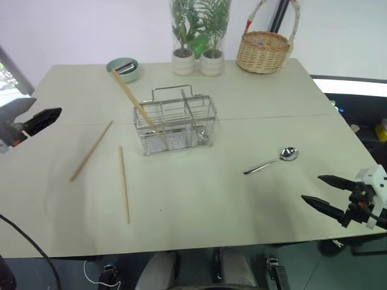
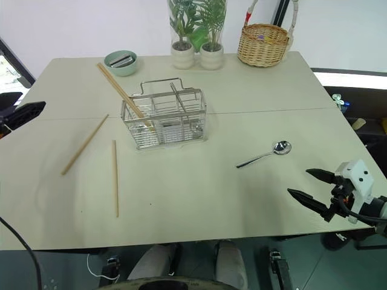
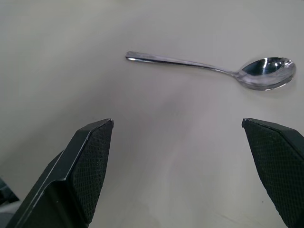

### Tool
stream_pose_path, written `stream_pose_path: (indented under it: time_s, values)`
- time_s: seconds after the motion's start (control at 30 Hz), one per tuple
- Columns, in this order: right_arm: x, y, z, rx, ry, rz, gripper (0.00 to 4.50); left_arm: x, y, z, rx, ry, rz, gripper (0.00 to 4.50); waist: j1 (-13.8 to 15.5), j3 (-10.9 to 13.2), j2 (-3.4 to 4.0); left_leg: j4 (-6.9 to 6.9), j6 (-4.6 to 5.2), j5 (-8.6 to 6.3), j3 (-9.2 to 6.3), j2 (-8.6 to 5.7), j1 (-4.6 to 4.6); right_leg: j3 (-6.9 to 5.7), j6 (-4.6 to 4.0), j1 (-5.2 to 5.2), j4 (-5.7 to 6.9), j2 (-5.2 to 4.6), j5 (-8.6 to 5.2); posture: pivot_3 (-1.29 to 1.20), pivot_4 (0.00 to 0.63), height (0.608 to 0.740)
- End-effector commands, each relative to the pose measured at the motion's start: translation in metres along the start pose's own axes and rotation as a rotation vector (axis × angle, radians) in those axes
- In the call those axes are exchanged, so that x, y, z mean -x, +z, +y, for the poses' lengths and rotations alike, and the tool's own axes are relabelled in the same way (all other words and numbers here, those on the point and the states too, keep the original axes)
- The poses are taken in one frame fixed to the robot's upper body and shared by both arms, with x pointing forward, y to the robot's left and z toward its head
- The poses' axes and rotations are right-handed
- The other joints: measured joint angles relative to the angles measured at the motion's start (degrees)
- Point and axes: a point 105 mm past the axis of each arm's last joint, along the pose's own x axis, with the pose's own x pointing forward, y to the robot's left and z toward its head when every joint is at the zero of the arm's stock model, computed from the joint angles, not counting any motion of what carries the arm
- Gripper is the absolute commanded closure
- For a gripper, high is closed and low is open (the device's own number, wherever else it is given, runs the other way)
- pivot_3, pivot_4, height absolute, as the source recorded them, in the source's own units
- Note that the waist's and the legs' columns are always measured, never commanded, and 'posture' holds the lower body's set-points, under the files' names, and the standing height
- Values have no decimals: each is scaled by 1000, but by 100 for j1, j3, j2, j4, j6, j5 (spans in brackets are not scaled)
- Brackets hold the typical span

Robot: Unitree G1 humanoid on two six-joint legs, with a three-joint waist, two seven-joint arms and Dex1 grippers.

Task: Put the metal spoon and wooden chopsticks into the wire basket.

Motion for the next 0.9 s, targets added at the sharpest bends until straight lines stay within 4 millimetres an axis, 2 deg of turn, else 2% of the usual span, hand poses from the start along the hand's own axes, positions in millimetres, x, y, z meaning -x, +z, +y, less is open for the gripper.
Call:
stream_pose_path:
  time_s: [0.03,0.43,0.63,0.73,0.9]
  values:
    - [0,11,0,26,-4,-36,40,1,17,0,-75,5,-38,0,-3,0,1,0,0,0,0,0,0,0,0,0,0,0,0,0,150,700]
    - [-3,22,-4,57,-5,-56,40,-3,20,1,-71,6,-46,0,-6,-1,0,1,14,9,2,0,0,1,2,-1,1,1,3,0,150,700]
    - [-7,34,-14,116,13,-53,40,-5,27,-8,-95,-31,-50,0,-9,-1,0,4,15,9,3,0,0,1,3,0,1,1,5,0,150,700]
    - [-10,43,-21,170,45,-35,40,-7,32,-22,-86,-88,-57,0,-12,0,0,4,16,10,3,0,0,1,5,-1,0,1,7,0,150,700]
    - [-23,78,-31,331,124,-16,40,9,11,-78,-120,-326,76,0,-80,10,29,6,23,6,30,-1,4,5,4,-2,-1,-11,8,0,150,700]
